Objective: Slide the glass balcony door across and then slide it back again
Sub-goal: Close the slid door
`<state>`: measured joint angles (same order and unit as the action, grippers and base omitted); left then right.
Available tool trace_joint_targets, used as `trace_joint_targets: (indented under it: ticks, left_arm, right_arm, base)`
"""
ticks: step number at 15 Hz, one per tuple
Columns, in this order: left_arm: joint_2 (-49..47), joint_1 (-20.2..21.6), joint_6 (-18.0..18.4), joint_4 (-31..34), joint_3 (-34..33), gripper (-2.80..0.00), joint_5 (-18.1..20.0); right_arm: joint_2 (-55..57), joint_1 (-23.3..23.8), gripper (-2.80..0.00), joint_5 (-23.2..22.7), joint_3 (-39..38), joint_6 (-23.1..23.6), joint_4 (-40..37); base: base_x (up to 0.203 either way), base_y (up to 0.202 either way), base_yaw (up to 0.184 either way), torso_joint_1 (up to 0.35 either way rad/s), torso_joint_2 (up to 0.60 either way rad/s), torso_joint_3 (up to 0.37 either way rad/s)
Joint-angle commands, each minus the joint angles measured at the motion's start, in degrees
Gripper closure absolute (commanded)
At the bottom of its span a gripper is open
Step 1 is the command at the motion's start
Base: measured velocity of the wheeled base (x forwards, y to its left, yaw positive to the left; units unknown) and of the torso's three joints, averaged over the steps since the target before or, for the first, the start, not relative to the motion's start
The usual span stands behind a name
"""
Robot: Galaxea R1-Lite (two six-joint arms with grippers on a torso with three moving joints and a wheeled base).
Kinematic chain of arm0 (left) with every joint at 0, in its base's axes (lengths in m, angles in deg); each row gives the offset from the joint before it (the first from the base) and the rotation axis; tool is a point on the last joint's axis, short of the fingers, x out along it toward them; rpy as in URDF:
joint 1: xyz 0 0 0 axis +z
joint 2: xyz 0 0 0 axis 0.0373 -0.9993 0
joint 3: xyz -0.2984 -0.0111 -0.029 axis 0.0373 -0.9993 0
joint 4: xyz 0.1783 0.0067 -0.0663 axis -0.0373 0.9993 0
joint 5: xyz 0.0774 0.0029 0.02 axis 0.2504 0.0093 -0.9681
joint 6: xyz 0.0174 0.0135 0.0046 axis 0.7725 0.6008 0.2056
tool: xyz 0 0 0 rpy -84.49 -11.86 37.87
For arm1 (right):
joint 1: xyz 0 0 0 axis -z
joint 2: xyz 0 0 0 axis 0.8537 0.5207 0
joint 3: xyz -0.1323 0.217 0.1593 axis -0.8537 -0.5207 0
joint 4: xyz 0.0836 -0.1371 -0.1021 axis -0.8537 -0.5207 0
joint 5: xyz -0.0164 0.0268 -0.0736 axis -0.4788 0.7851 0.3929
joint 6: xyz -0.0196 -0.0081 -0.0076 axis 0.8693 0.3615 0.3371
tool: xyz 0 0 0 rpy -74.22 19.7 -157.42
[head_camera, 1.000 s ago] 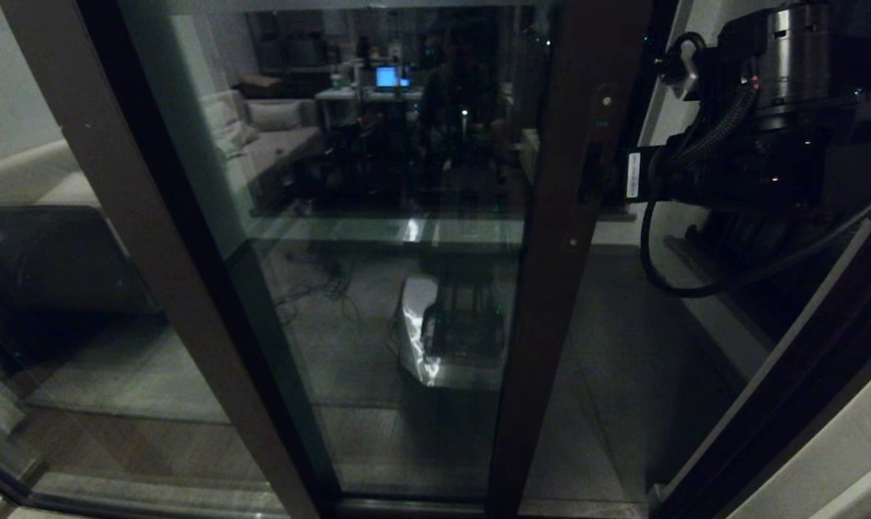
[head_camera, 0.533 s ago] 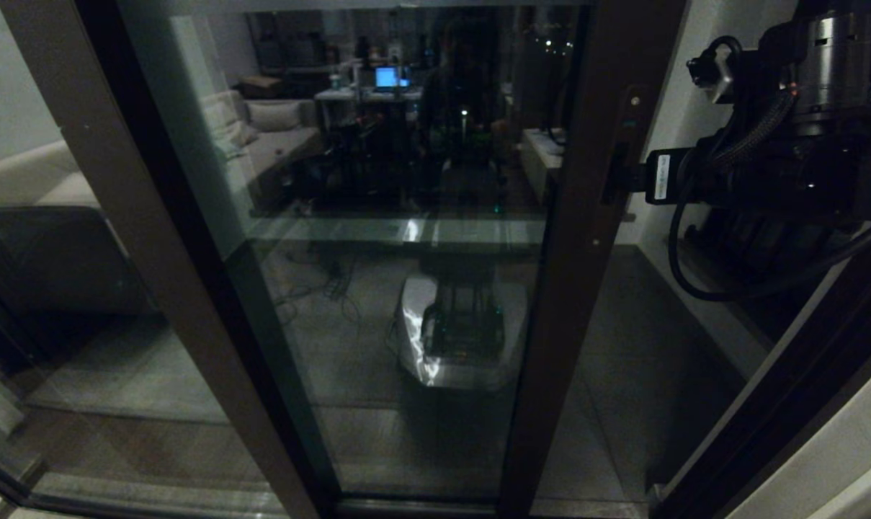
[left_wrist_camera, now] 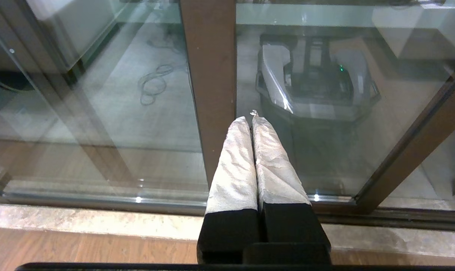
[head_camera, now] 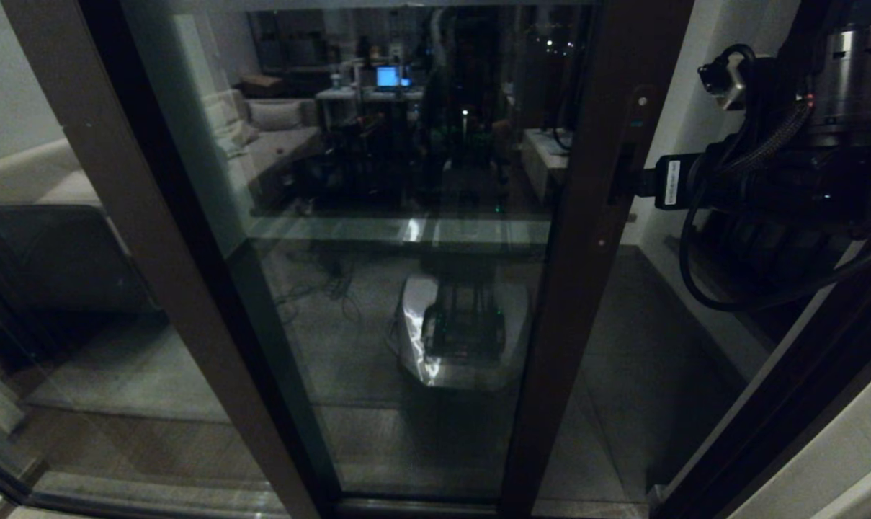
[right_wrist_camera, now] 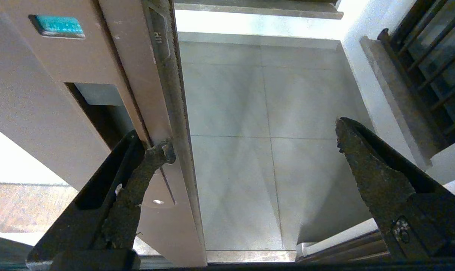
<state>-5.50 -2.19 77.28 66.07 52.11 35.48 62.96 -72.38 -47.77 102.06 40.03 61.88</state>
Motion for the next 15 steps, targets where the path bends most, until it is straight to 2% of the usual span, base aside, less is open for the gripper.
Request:
trace_joint_targets:
  ticks: [1, 3, 11, 15]
  left_arm:
    - [0.0, 0.0, 0.0, 0.1, 0.0, 0.00, 0.0]
    - [0.0, 0.0, 0.0, 0.1, 0.0, 0.00, 0.0]
    - [0.0, 0.0, 0.0, 0.1, 0.0, 0.00, 0.0]
    - [0.0, 0.0, 0.0, 0.1, 0.0, 0.00, 0.0]
  right_arm:
    - [-0.5, 1.0, -2.80, 0.2, -0.4, 0.0, -0.1]
    - [-1.2, 2.4, -2.80, -1.6, -1.0, 0.1, -0.1]
    - [-2.5, 4.4, -2.80, -3.1, -2.4, 0.2, -0.1]
    - [-2.6, 7.2, -2.80, -4.5, -2.5, 1.0, 0.3]
  base:
    - [0.000, 0.000, 0.000, 0.000, 0.00, 0.000]
    - [0.000, 0.000, 0.000, 0.000, 0.00, 0.000]
    - [0.000, 0.000, 0.000, 0.000, 0.00, 0.000]
    - [0.000, 0.000, 0.000, 0.000, 0.00, 0.000]
